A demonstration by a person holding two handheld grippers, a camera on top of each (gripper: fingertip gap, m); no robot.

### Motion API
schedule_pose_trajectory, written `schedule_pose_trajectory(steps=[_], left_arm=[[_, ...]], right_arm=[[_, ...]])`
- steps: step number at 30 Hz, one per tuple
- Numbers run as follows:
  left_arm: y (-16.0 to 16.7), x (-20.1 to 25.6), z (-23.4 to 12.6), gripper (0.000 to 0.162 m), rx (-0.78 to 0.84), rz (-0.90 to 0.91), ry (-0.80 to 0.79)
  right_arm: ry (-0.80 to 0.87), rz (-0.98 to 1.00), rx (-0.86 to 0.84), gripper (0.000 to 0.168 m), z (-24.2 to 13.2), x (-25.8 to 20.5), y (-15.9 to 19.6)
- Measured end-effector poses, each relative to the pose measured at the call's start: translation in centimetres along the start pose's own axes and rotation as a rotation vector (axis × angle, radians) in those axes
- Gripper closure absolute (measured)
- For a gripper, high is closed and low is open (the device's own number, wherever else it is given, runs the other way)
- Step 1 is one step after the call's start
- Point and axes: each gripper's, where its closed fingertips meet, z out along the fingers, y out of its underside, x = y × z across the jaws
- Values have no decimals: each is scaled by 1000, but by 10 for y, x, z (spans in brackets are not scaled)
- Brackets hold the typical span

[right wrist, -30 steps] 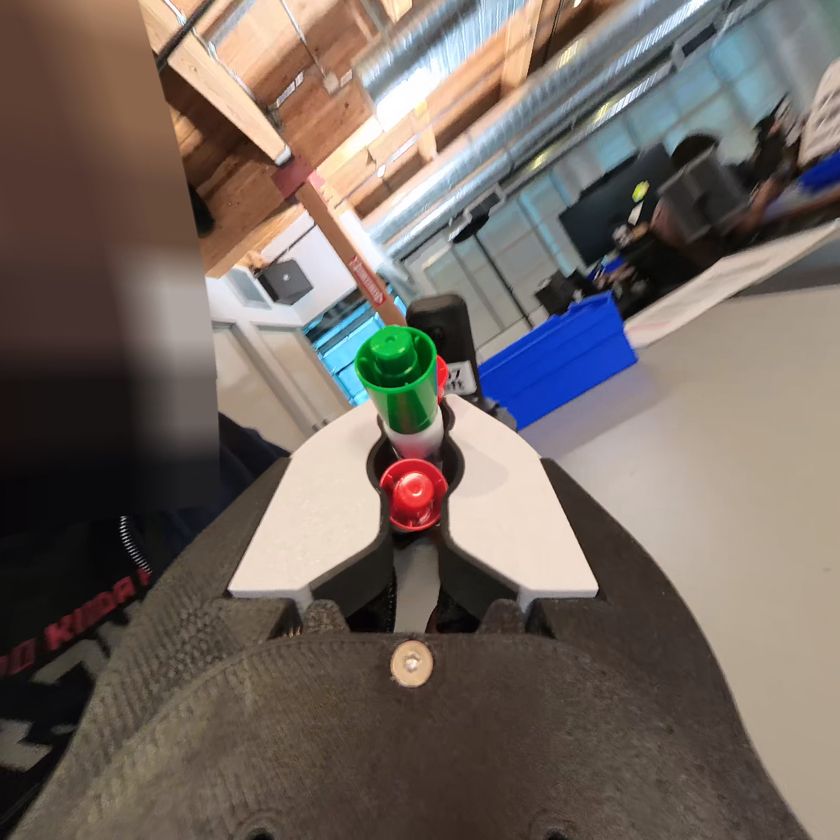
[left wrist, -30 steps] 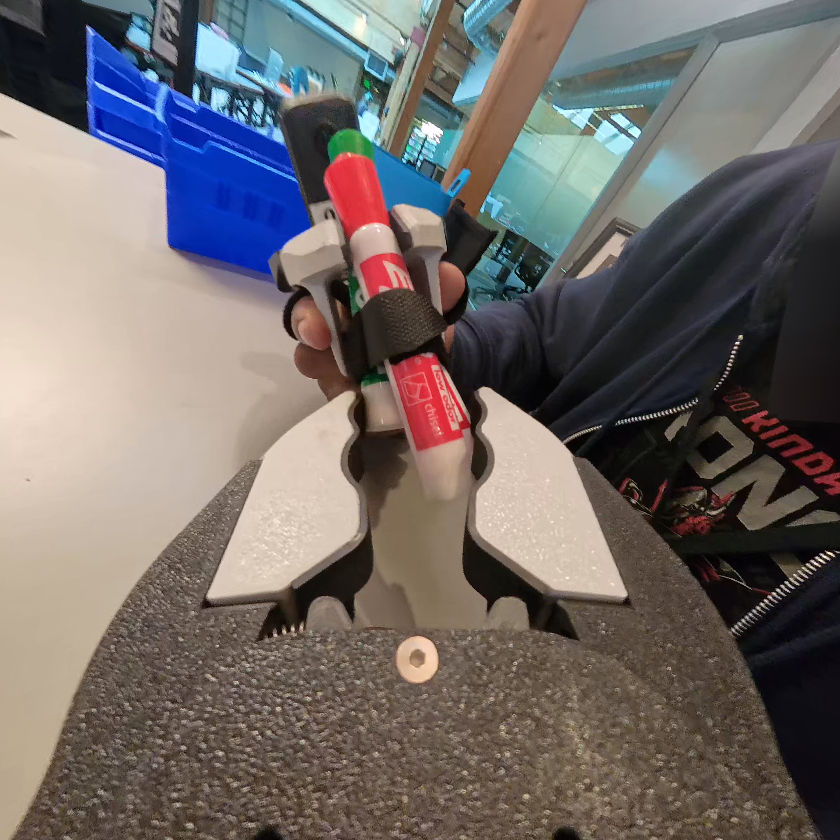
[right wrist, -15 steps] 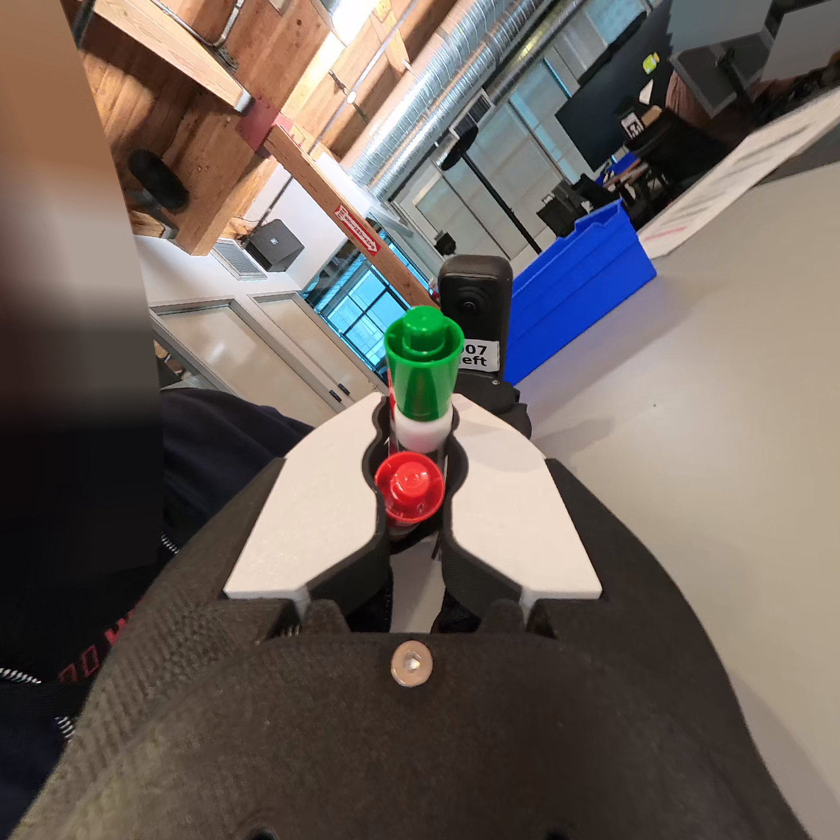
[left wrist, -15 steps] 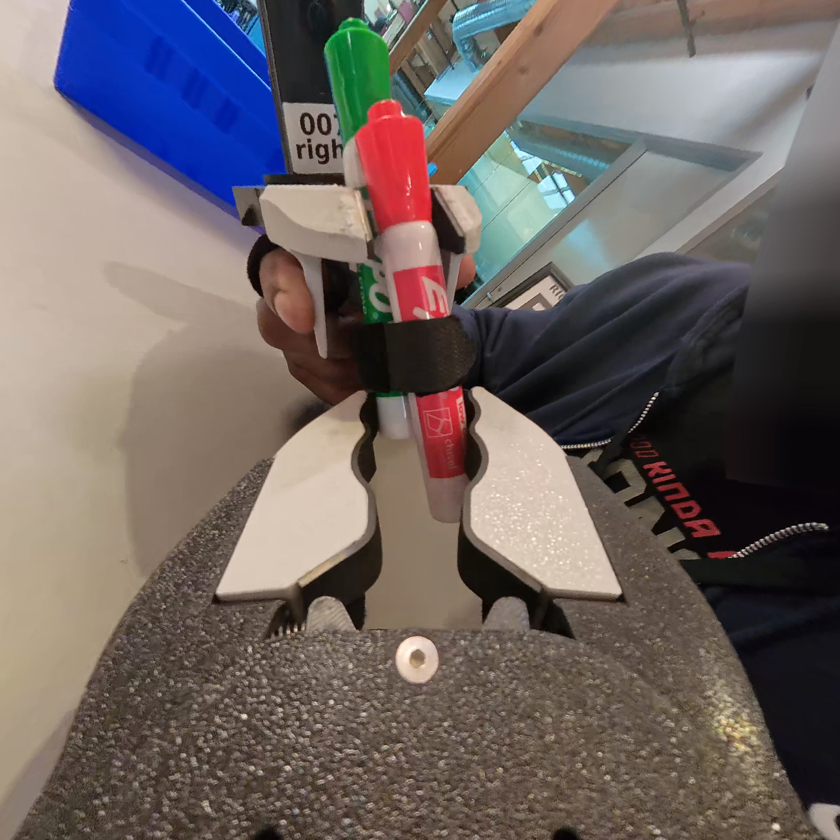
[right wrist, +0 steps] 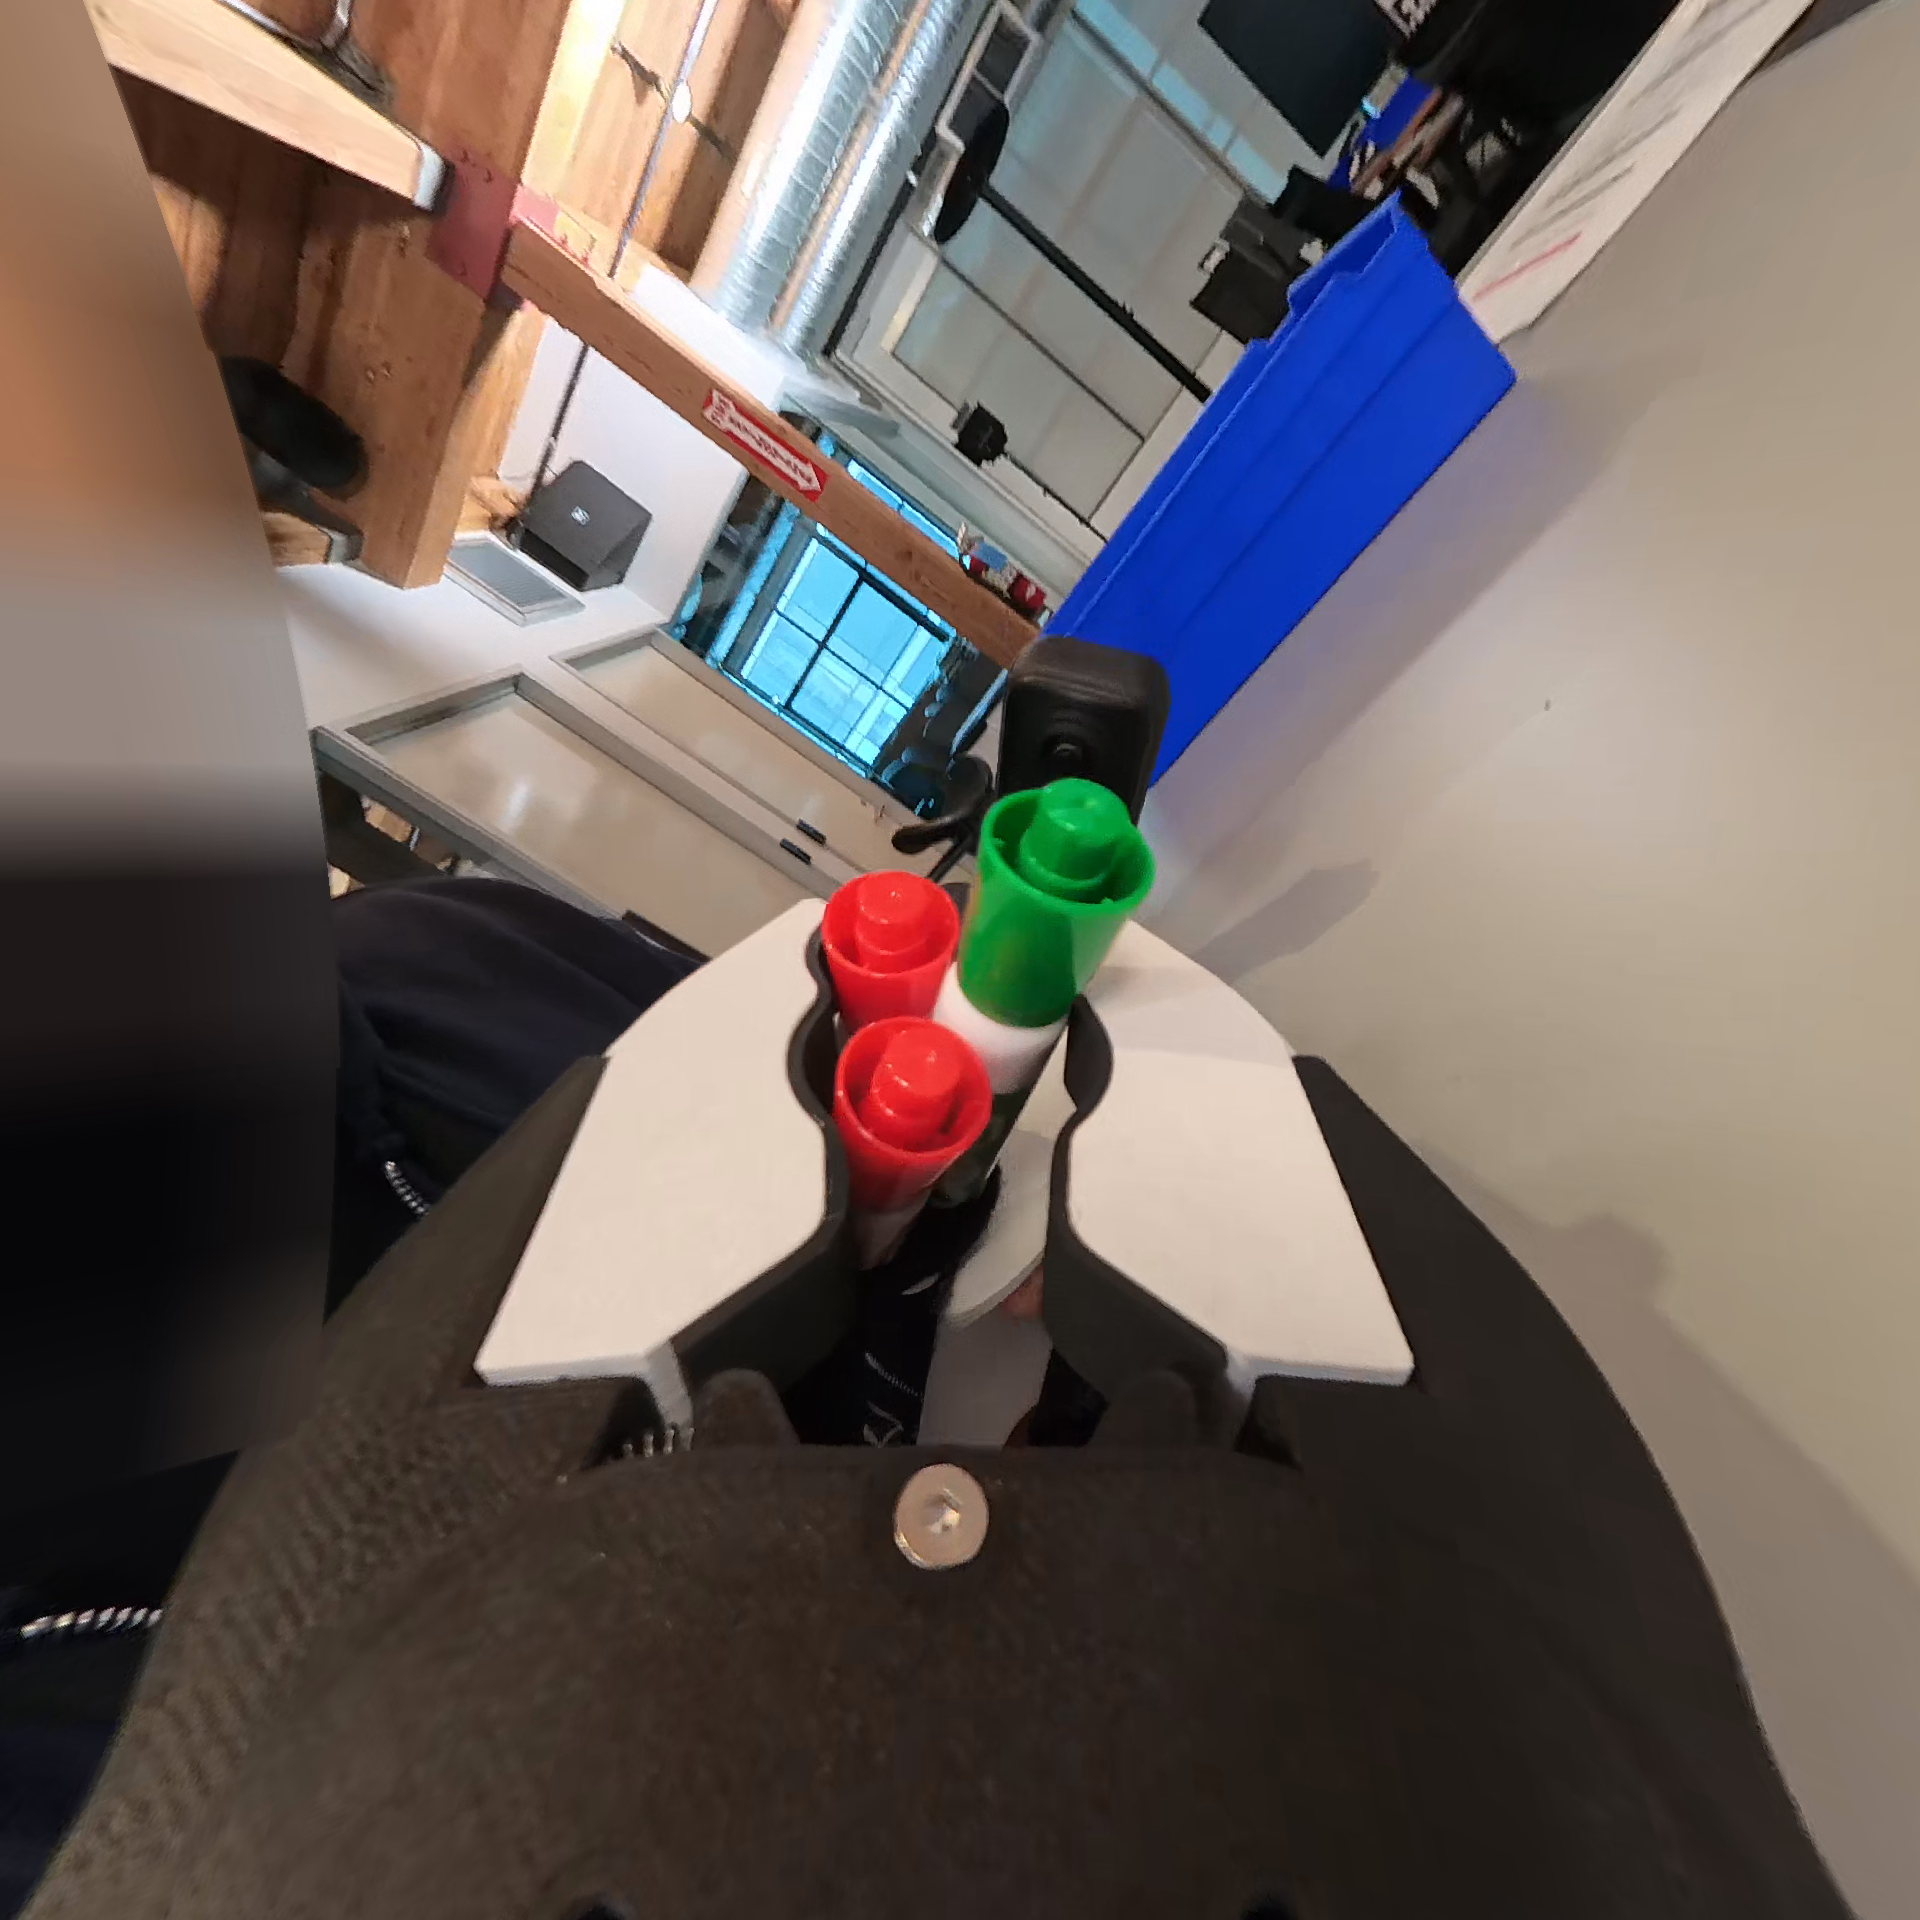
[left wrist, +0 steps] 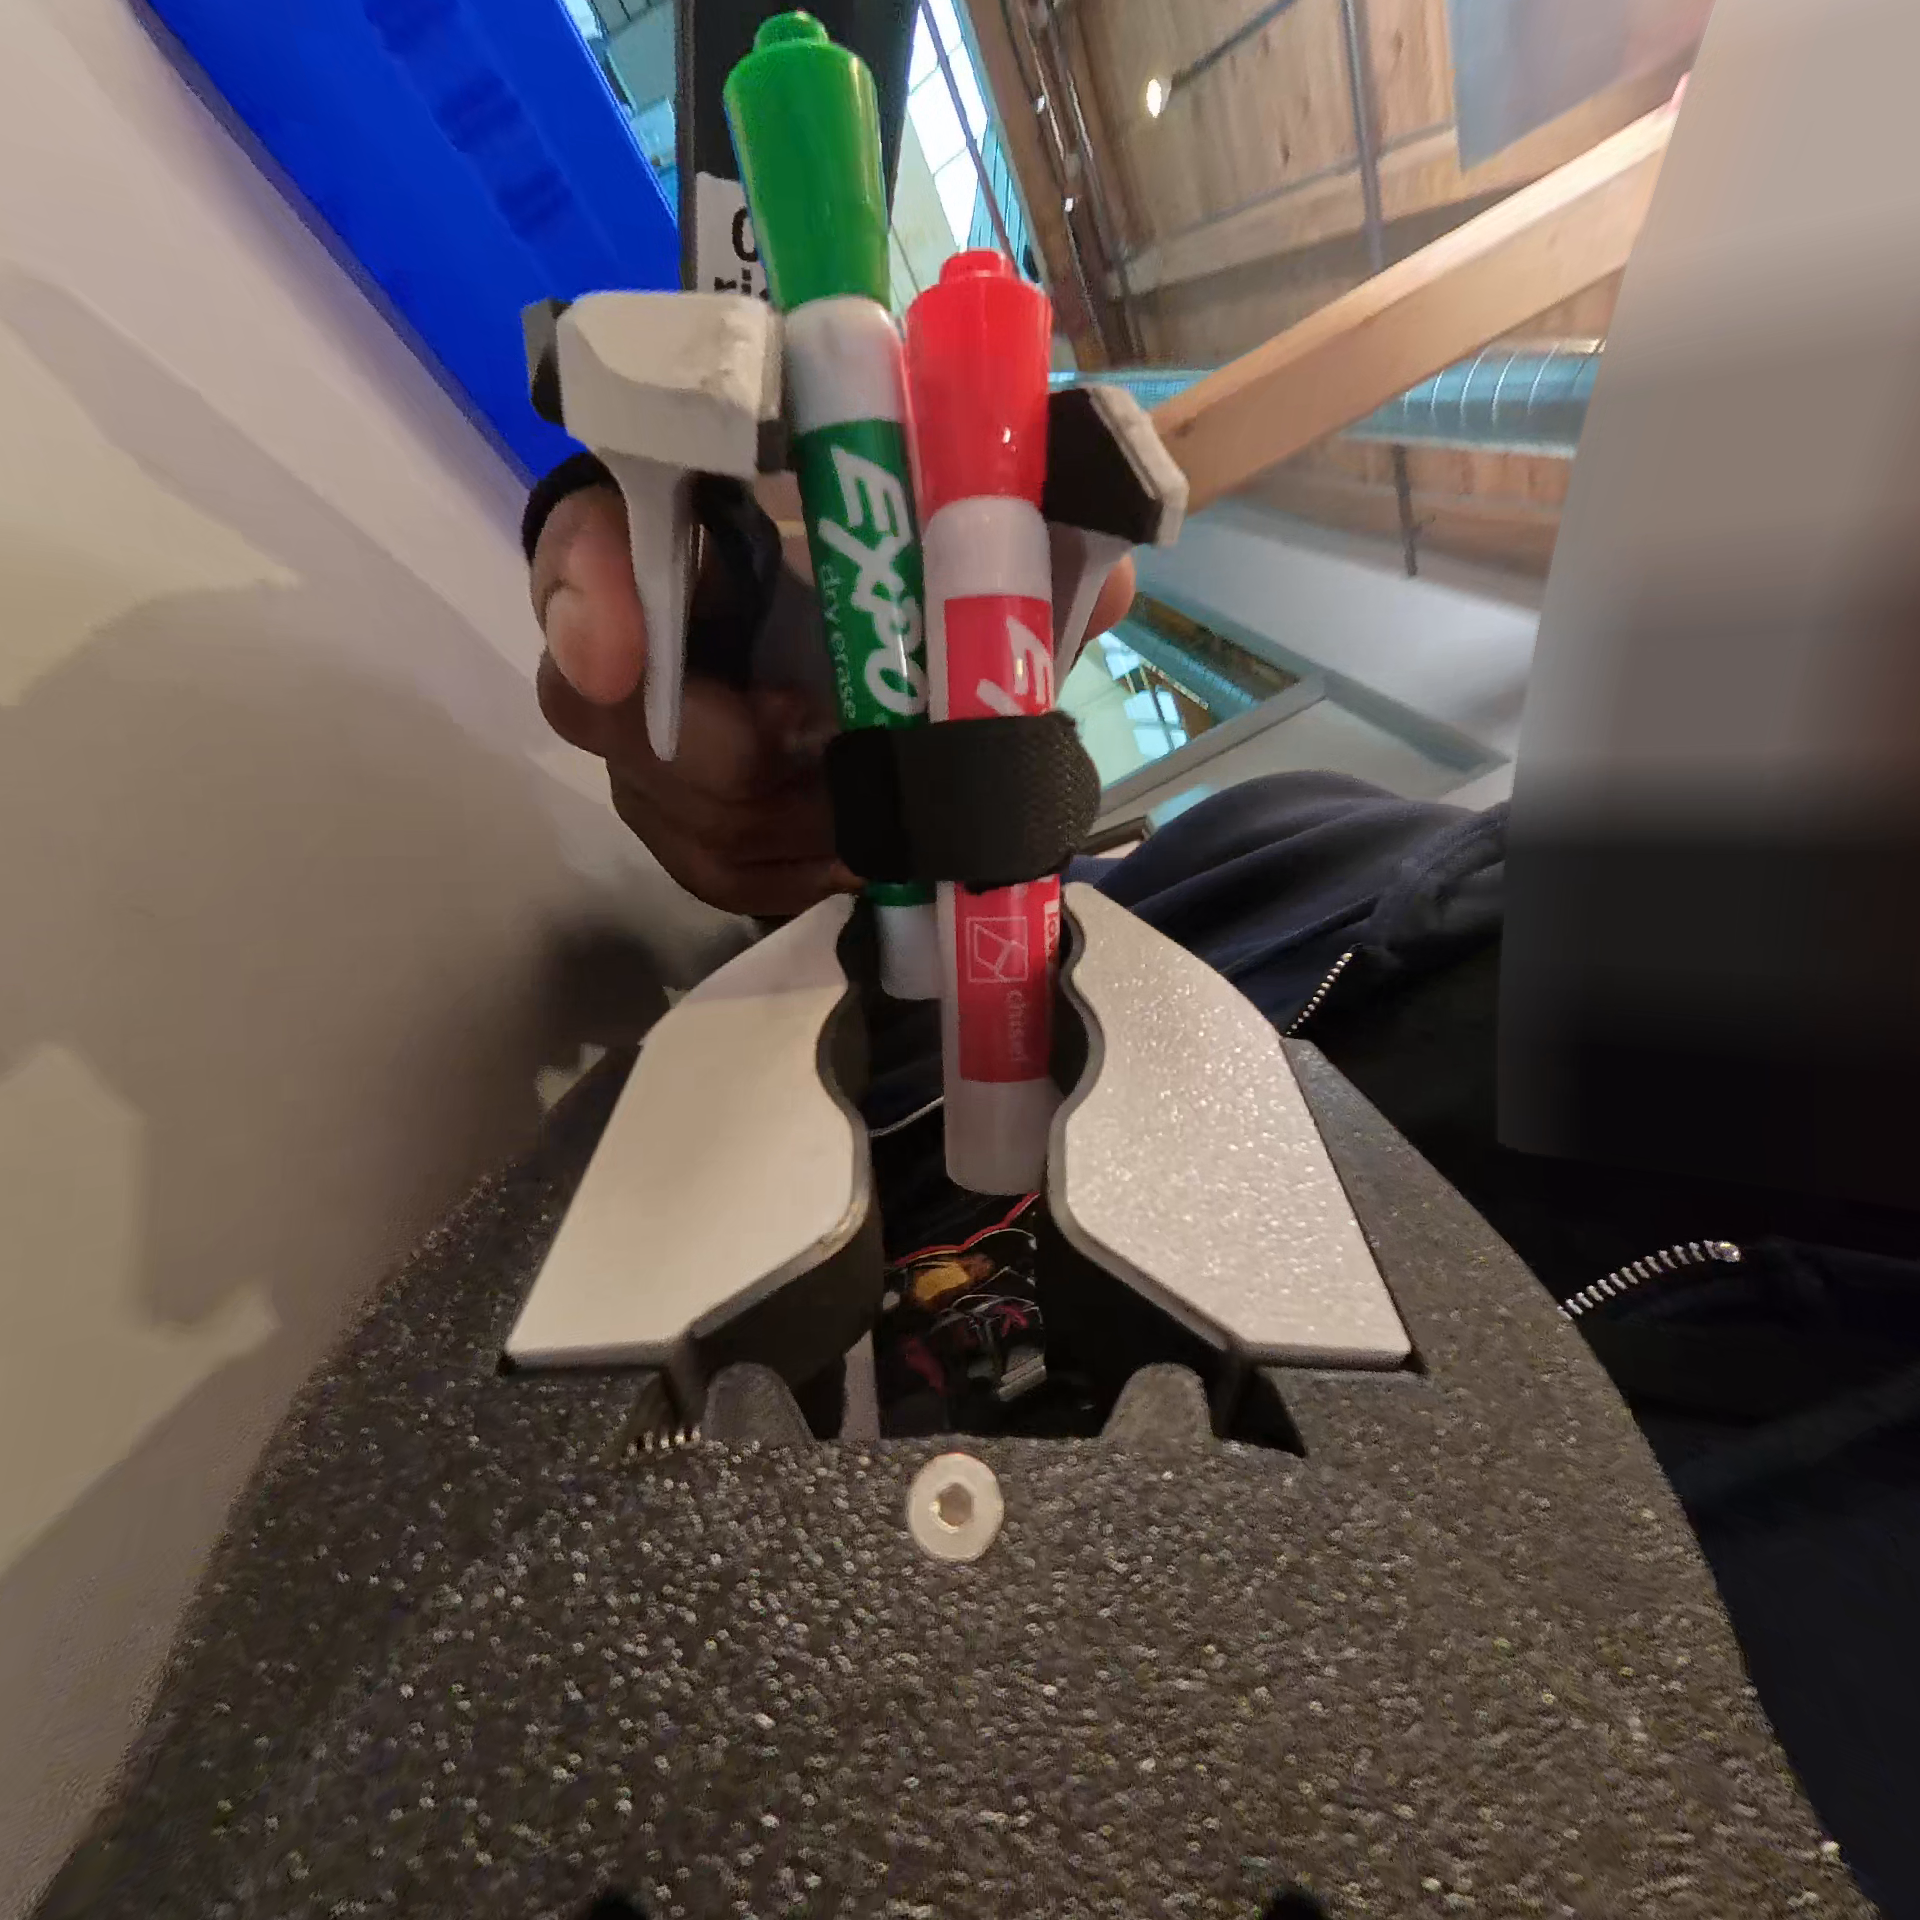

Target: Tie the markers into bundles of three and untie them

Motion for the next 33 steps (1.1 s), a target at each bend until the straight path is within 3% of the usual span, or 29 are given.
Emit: schedule_pose_trajectory(steps=[6, 14, 19, 27, 33], left_arm=[[17, 6, 7, 132, 88, -36, -22], [38, 19, 13, 132, 73, 41, -47], [47, 25, 18, 132, 78, 38, -48], [58, 30, 23, 133, 98, -2, -13], [58, 29, 23, 133, 124, -15, -4]], right_arm=[[3, 15, -18, 124, -4, -8, 17], [-39, -55, -25, 119, -9, -33, 34], [-27, -112, 64, 111, -18, -42, 28], [73, -457, 192, 112, -47, -57, 9], [51, -429, 187, 110, -50, -56, 13]])
